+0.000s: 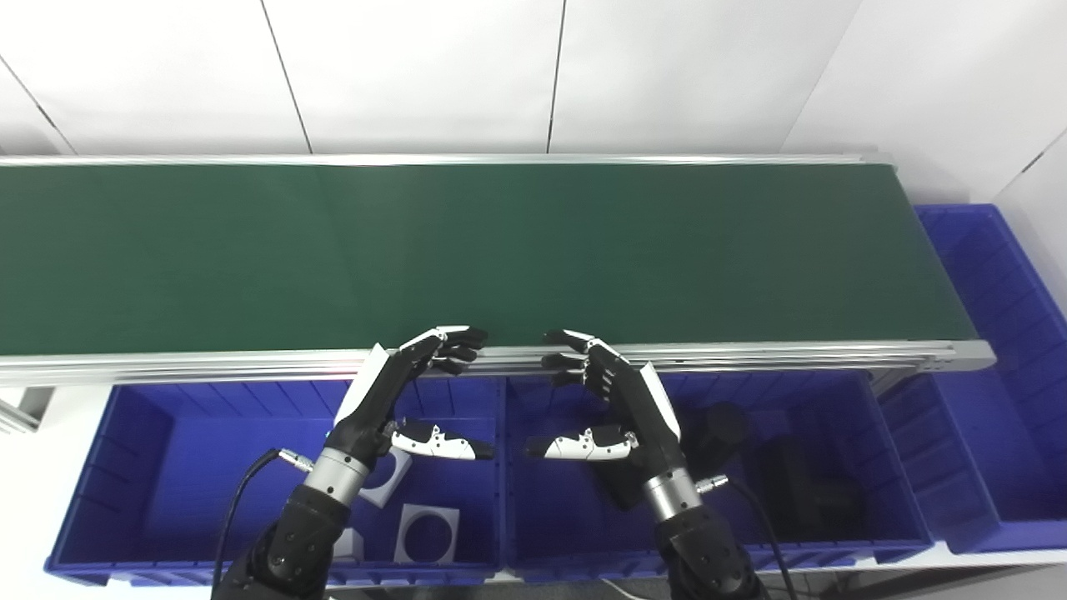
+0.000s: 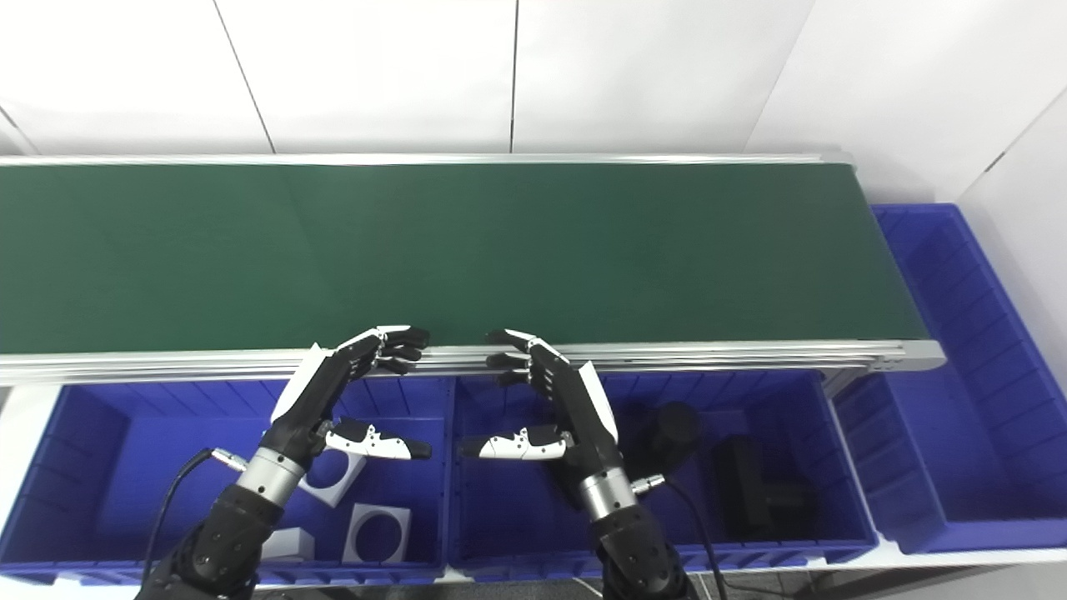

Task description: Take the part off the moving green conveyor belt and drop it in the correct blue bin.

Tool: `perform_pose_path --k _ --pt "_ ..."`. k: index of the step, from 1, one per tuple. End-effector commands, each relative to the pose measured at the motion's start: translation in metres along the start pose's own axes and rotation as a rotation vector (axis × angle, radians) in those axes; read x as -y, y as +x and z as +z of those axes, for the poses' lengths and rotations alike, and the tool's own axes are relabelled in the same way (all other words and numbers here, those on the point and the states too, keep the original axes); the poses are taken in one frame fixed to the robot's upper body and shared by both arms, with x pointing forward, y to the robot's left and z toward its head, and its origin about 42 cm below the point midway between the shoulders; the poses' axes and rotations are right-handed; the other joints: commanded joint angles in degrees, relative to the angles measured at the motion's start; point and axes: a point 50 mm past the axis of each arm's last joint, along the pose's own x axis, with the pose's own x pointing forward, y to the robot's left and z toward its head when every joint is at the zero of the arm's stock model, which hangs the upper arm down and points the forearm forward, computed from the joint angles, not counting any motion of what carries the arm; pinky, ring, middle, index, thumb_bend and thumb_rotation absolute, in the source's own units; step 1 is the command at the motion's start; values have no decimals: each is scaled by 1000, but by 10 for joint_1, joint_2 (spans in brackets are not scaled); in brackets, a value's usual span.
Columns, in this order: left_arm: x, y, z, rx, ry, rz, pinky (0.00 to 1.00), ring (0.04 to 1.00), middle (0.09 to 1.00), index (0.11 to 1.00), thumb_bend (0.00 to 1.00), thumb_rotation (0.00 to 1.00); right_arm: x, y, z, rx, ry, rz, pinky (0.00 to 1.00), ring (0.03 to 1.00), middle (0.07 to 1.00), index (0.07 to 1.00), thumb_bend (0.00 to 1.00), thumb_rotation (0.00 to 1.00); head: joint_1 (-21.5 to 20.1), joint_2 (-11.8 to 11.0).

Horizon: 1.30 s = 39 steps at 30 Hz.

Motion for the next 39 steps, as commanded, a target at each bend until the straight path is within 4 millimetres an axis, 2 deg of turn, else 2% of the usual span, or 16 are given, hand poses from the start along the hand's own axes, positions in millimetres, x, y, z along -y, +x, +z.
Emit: perform_pose_path --k 1,39 --pt "-6 10 11 76 3 21 643 713 752 744 911 0 -2 8 9 57 6 -5 636 726 827 746 840 28 1 -1" --pt "-4 10 6 59 20 19 639 708 749 742 915 0 1 8 8 52 16 -6 646 734 831 750 842 31 16 -9"
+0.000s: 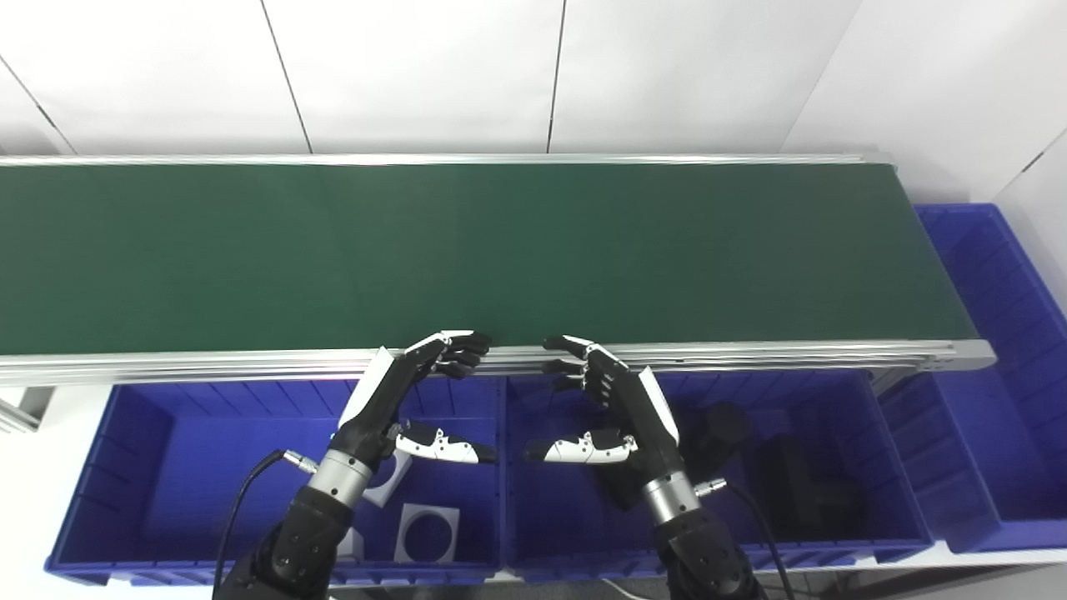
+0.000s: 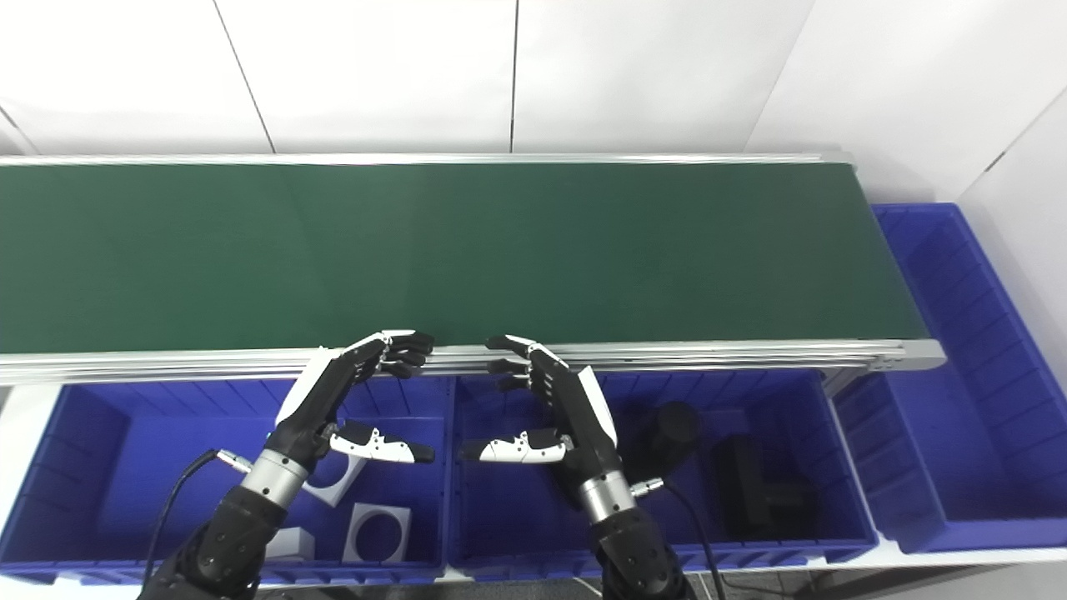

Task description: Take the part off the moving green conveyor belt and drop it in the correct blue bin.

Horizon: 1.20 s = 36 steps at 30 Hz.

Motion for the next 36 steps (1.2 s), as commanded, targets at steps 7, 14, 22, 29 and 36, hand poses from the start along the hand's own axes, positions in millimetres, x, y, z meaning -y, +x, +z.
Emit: perform_pose_path --k 7,14,22,29,36 --pt "-8 10 9 72 15 29 643 711 751 744 913 0 1 10 13 73 2 -5 644 731 830 749 841 46 2 1" --pt "-9 10 10 75 12 32 637 711 750 742 912 0 0 10 13 76 5 -5 645 728 829 748 841 35 0 2" --pt "-9 10 11 79 13 30 637 712 750 742 911 0 0 9 13 74 8 -5 643 728 827 748 841 35 0 2" --pt "-5 11 11 77 19 29 638 711 750 742 905 0 4 7 13 68 12 -9 646 725 827 747 844 29 38 5" --pt "7 16 9 64 7 20 657 713 751 748 905 0 19 2 11 73 17 -6 650 733 827 747 841 26 97 7"
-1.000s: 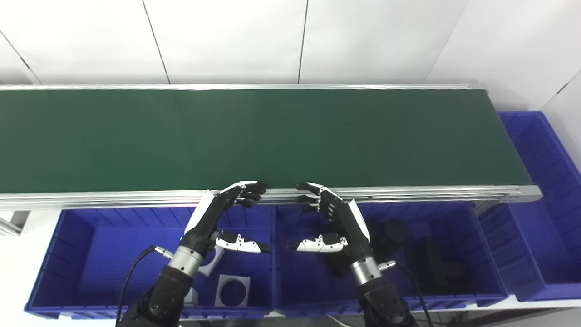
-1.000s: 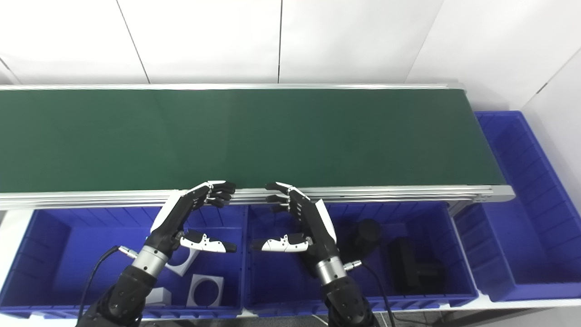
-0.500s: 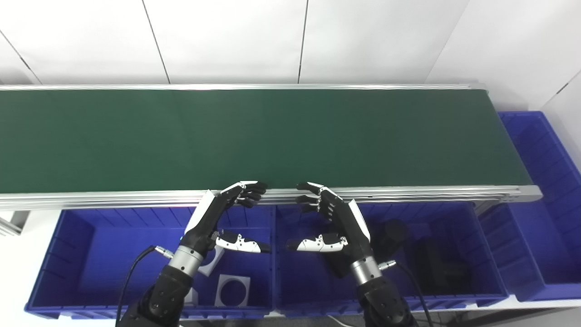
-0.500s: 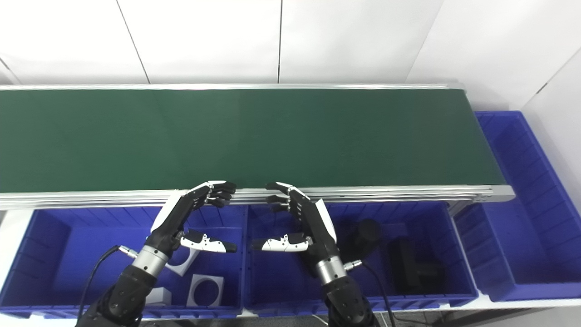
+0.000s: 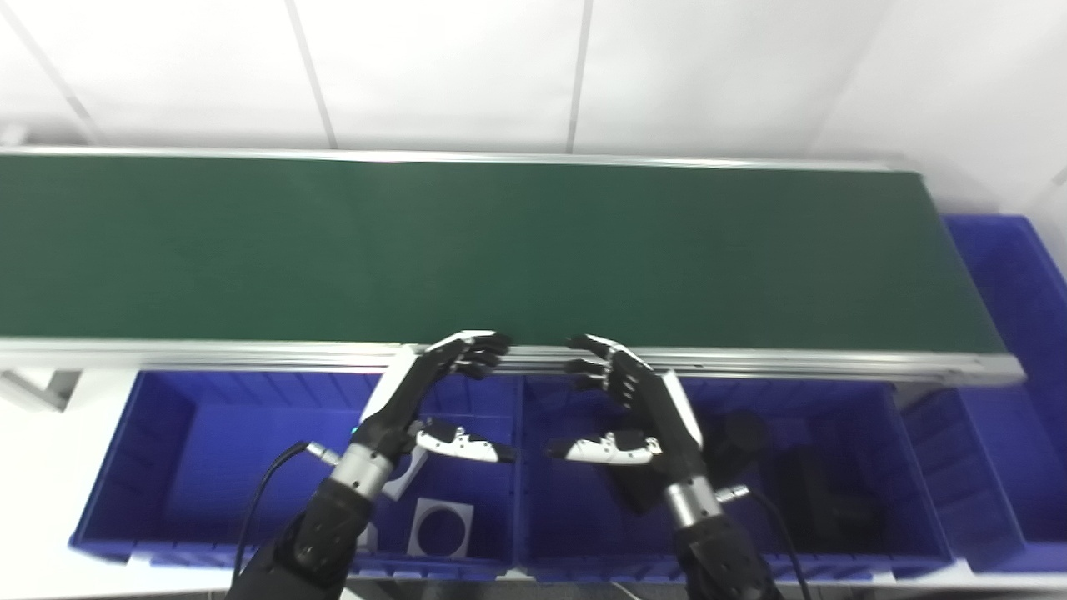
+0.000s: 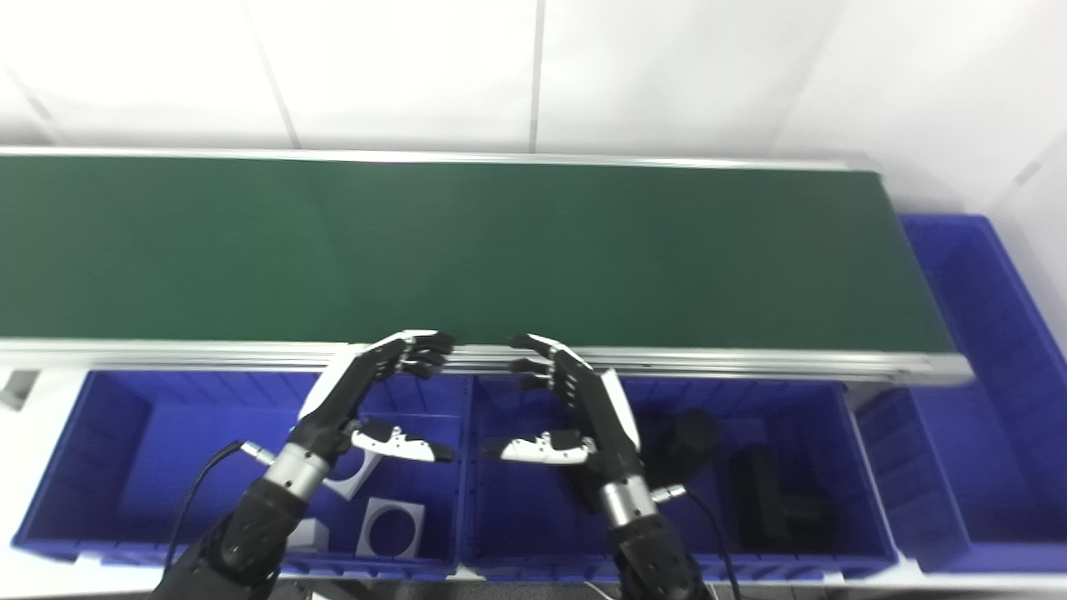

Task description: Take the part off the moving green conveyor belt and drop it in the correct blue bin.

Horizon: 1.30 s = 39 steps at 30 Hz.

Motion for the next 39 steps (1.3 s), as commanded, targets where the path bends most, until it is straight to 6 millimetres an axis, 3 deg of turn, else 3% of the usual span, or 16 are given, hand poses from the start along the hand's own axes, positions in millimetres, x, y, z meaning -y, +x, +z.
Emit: perform_pose_path --k 1,22,32,39 --pt "-3 13 11 76 16 22 651 706 746 750 905 0 4 6 13 79 7 -6 649 733 823 747 839 21 -8 0" --pt "-9 12 12 82 23 29 640 706 747 744 911 0 -4 8 13 79 16 -4 645 733 823 748 845 31 -40 -1" --pt "-30 5 16 103 28 37 635 707 741 731 918 0 -26 18 12 73 -6 -8 644 716 822 751 845 51 -172 -7" --pt "-34 3 22 122 22 34 615 705 751 736 900 0 -30 20 12 68 3 -7 635 709 819 748 847 26 -154 -3"
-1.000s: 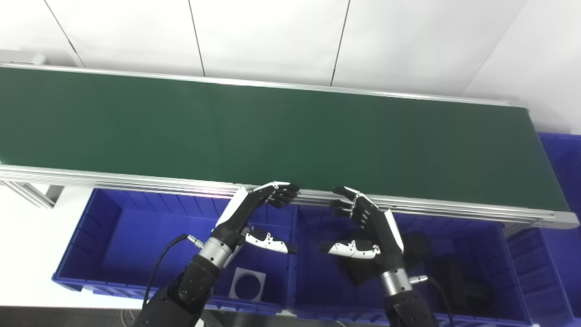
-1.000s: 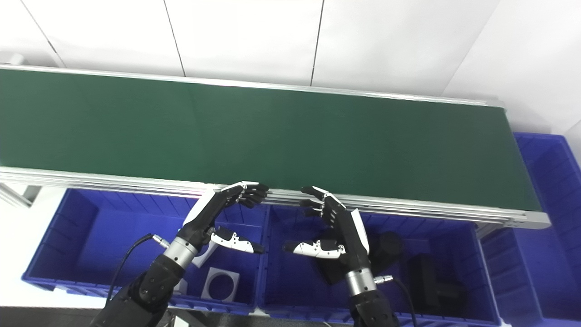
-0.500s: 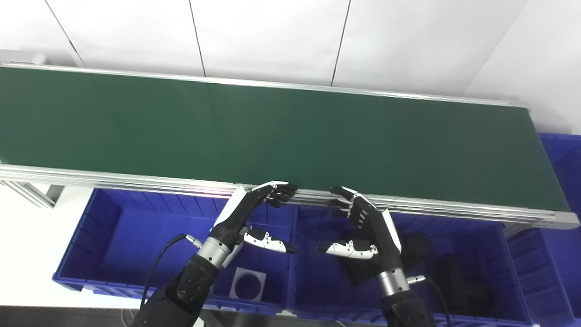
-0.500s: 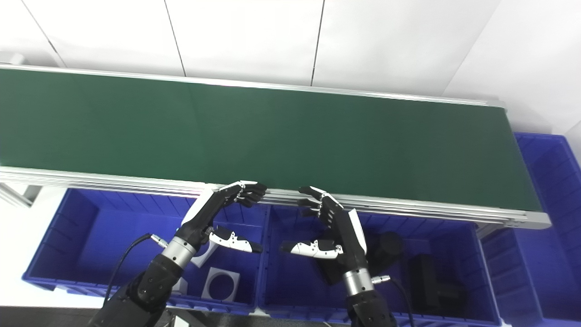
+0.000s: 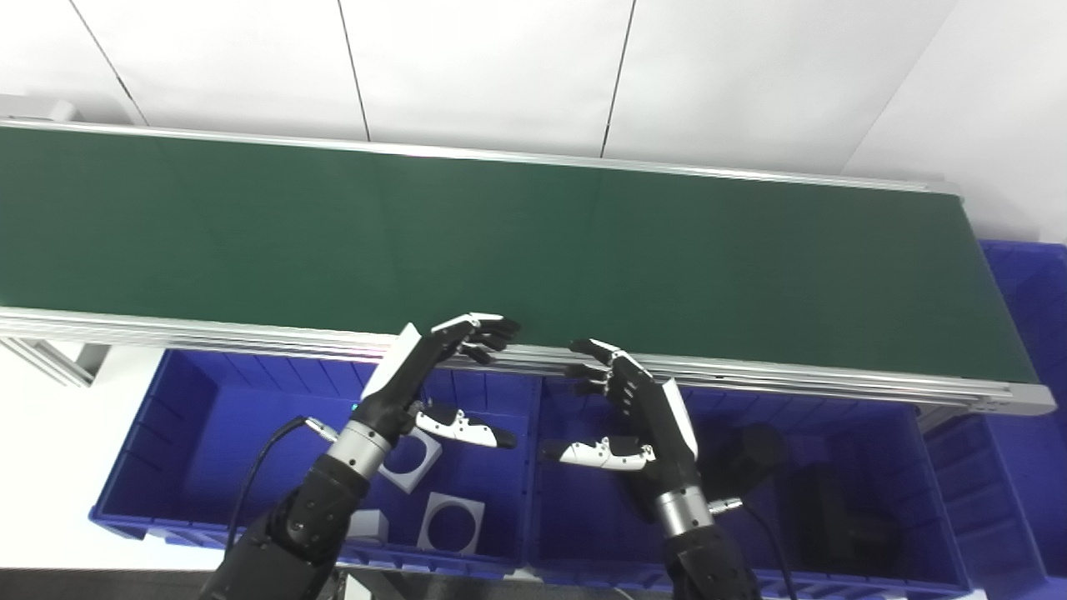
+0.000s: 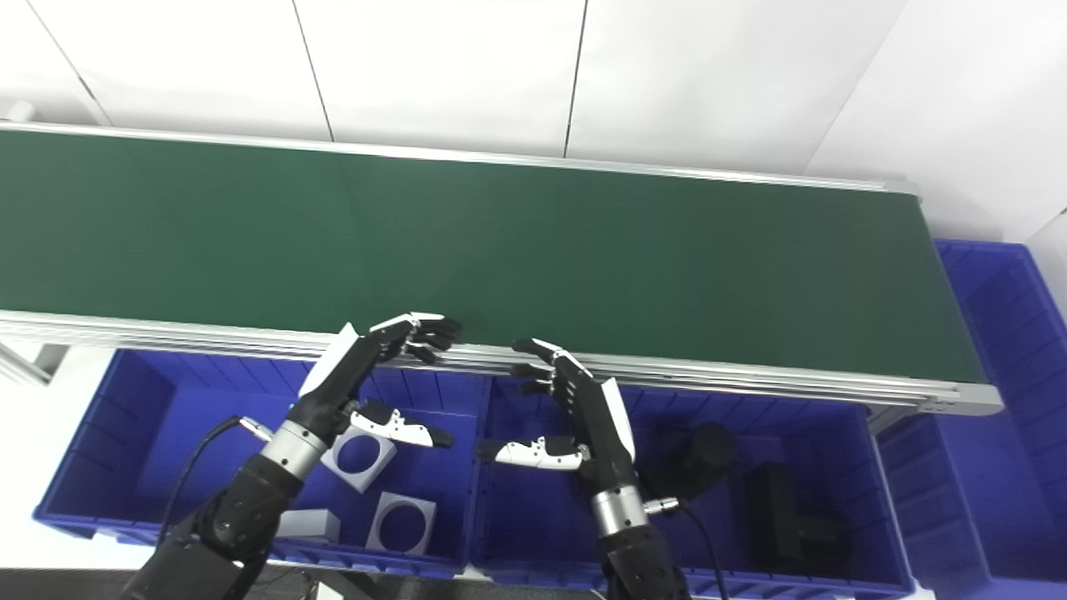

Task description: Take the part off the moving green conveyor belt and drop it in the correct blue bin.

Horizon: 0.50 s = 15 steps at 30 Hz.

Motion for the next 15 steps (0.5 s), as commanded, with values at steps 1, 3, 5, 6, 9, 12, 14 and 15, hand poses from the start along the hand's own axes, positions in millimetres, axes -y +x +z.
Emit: perform_pose_path --k 1,3,5,6,9,12,14,15 --pt "-3 5 9 63 -7 14 616 706 752 737 900 0 2 9 11 66 0 -7 635 709 821 748 849 38 7 1" --pt "-1 5 7 56 -1 12 618 707 753 738 900 0 3 8 11 69 -6 -10 634 709 822 747 851 50 10 1" --pt "0 5 7 53 1 11 621 708 753 738 900 0 3 7 11 69 -9 -11 634 709 824 748 850 54 11 1" --pt "0 5 7 53 0 11 623 708 751 735 901 0 4 6 11 68 -10 -11 638 712 828 749 849 56 11 1" --pt "0 6 7 56 2 10 623 706 748 733 903 0 4 6 11 69 -7 -12 639 716 827 747 849 57 13 0" --pt "1 6 6 52 0 11 624 707 748 733 905 0 4 6 11 71 -7 -11 639 718 827 748 845 43 14 0" --pt "1 6 6 51 -2 10 627 710 750 733 905 0 5 6 12 71 -8 -10 639 717 828 749 842 33 15 0" --pt "1 6 6 51 -3 10 628 711 750 733 904 0 5 6 12 69 -5 -11 640 718 829 750 840 30 15 0"
